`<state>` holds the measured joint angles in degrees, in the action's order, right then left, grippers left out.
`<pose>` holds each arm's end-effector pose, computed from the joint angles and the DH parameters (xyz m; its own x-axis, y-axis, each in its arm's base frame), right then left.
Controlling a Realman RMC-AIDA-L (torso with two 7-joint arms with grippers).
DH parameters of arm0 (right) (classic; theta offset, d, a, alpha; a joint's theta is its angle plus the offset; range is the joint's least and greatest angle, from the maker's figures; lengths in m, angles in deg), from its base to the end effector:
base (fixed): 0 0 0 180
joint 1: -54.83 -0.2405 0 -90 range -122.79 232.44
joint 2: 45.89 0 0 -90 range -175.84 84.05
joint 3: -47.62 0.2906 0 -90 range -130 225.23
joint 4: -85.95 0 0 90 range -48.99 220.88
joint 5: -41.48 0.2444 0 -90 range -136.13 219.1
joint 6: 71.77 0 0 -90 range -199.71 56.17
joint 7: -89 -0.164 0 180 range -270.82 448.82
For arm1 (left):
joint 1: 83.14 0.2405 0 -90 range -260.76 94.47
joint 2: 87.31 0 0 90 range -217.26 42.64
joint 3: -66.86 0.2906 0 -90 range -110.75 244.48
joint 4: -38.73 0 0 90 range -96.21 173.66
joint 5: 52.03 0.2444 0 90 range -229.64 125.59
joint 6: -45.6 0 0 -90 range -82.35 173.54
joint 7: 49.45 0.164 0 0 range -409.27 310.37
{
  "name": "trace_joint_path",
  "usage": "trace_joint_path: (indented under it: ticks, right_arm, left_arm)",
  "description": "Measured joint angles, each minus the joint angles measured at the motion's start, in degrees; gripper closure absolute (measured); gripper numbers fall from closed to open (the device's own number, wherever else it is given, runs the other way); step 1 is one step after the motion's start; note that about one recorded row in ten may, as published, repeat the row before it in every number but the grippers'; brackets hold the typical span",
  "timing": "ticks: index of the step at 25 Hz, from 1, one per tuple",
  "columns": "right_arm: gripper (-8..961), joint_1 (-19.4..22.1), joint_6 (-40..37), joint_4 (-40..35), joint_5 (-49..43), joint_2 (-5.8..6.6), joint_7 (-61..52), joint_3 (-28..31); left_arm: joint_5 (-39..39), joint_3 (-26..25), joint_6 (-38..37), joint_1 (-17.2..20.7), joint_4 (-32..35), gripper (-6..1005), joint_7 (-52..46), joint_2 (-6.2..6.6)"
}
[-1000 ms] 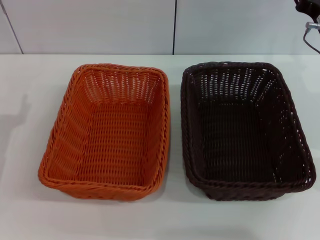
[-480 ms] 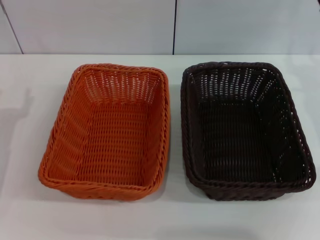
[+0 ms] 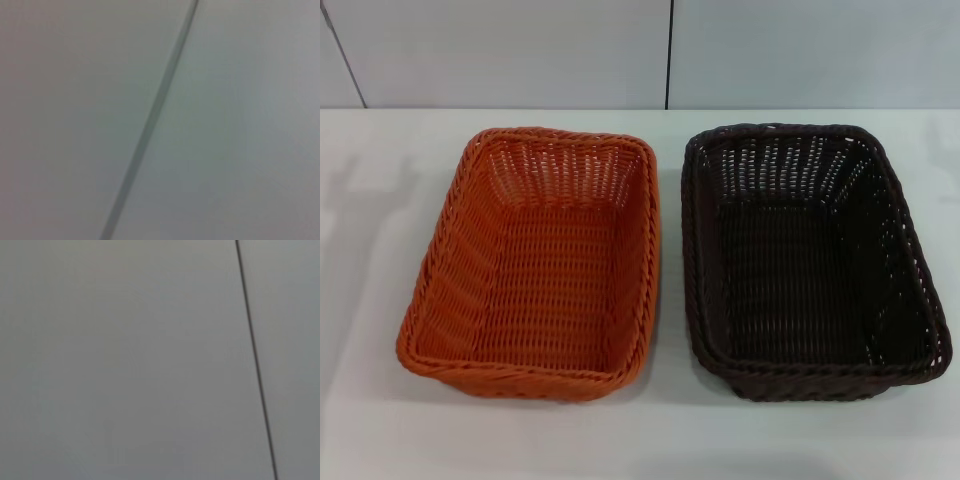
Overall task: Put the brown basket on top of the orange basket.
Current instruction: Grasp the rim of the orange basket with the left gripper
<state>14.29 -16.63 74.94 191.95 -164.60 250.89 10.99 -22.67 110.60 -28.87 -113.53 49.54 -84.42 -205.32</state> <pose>0.3339 0.4966 0.0438 0.6321 0.1780 -0.7542 -0.7693 0.0276 -0.6382 -0.3565 0.4257 0.0566 0.4230 -0.3233 0.8465 0.8635 -0.1392 -0.4847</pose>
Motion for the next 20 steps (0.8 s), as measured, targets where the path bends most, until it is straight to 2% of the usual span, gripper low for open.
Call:
trace_joint_path:
  ticks: [2,3,4,5,6,7,8,9,12,13,14,16,18,19,20]
  right_arm:
    - [286,0.5,0.1,0.0,0.0,0.05,0.1,0.0]
    - [286,1.0,0.1,-0.1,0.0,0.12,0.2,0.0]
    - [286,1.2,0.1,-0.2,0.0,0.15,0.2,0.0]
    - [286,1.2,0.1,-0.2,0.0,0.15,0.2,0.0]
    - [286,1.7,0.1,-0.4,-0.1,0.16,0.3,0.0]
    - [286,1.7,0.1,-0.4,-0.1,0.16,0.3,0.0]
    - [286,1.9,0.3,-0.5,-0.1,0.16,0.3,0.0]
    - [286,2.1,0.3,-0.5,-0.1,0.16,0.3,0.0]
    - [286,2.3,0.4,-0.5,-0.1,0.15,0.3,0.0]
    - [286,2.7,0.5,-0.5,-0.1,0.15,0.3,0.0]
    - [286,2.8,0.6,-0.5,-0.1,0.15,0.3,0.0]
    - [286,3.0,0.6,-0.5,-0.1,0.14,0.3,0.0]
    - [286,3.2,0.6,-0.5,-0.1,0.06,0.4,0.0]
    - [286,3.3,0.7,-0.5,-0.1,0.05,0.4,0.0]
    - [286,3.3,0.7,-0.5,-0.1,0.05,0.4,0.0]
  left_arm:
    - [3.8,5.2,7.4,0.7,8.6,189,-10.2,0.72]
    - [9.3,9.7,14.0,1.5,17.0,189,-19.9,1.96]
    - [9.3,9.7,14.0,1.5,17.0,189,-19.9,1.96]
    - [13.2,11.9,17.0,2.0,21.4,189,-26.2,2.8]
    - [21.8,15.1,21.8,2.6,29.8,189,-38.8,4.83]
    - [21.8,15.1,21.8,2.6,29.8,189,-38.8,4.83]
    - [33.9,16.6,24.0,2.7,37.2,189,-52.8,7.03]
    - [33.9,16.6,24.0,2.7,37.2,189,-52.8,7.03]
    - [51.9,16.5,21.9,1.8,45.1,190,-72.4,10.18]
    - [65.3,15.7,16.6,0.8,50.7,190,-85.3,11.81]
    - [65.3,15.7,16.6,0.8,50.7,190,-85.3,11.81]
    - [74.2,14.2,11.2,-0.1,55.2,190,-92.5,12.12]
    - [82.4,12.3,5.3,-1.4,59.0,193,-98.4,11.67]
    - [89.3,11.0,0.6,-2.8,61.3,196,-102.9,11.13]
    - [91.5,10.7,-1.0,-3.3,61.7,198,-104.1,10.95]
